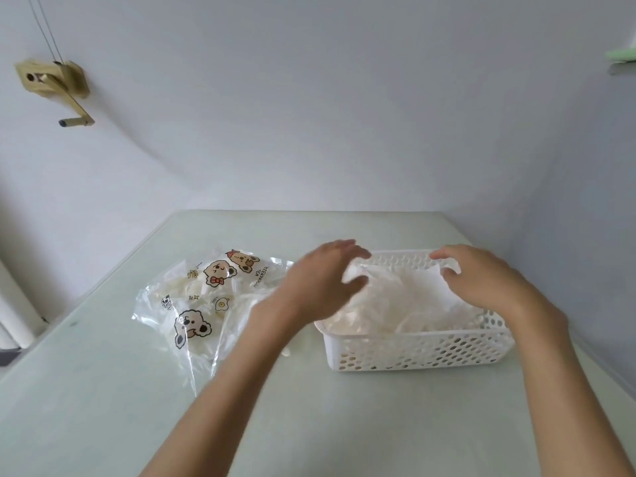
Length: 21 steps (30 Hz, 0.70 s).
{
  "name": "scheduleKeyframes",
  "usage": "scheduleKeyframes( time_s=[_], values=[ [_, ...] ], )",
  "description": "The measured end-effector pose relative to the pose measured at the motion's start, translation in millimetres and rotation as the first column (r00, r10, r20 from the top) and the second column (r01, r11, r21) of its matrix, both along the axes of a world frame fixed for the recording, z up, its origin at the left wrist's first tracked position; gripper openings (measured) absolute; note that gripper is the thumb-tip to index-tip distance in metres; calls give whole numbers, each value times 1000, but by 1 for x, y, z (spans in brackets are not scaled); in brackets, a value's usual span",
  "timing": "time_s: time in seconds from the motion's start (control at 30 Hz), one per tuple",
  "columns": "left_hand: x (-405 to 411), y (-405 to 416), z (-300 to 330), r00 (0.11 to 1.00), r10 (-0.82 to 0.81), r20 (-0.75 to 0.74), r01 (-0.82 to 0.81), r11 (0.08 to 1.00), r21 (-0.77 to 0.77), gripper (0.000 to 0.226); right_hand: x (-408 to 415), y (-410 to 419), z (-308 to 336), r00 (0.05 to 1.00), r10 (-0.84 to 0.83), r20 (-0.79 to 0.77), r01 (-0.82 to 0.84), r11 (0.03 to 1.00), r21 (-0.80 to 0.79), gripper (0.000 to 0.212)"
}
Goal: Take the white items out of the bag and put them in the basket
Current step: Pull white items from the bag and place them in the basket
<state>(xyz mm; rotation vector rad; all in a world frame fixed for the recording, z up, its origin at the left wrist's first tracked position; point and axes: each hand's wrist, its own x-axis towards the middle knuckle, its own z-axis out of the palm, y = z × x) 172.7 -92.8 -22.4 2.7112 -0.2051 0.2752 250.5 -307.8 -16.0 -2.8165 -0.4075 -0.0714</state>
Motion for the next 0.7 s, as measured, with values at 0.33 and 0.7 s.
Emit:
scheduleKeyframes(
  time_s=[0.33, 0.7],
  values=[
    [-66, 136, -3, 905, 230, -357, -255, 967, -25, 25, -97, 125, 7, 821, 525, 223, -546, 837, 40, 26],
    [-52, 147, -27, 926, 164, -339, -223, 964, -145, 24, -74, 174, -44, 824, 449, 345, -475, 880, -13, 12]
  ],
)
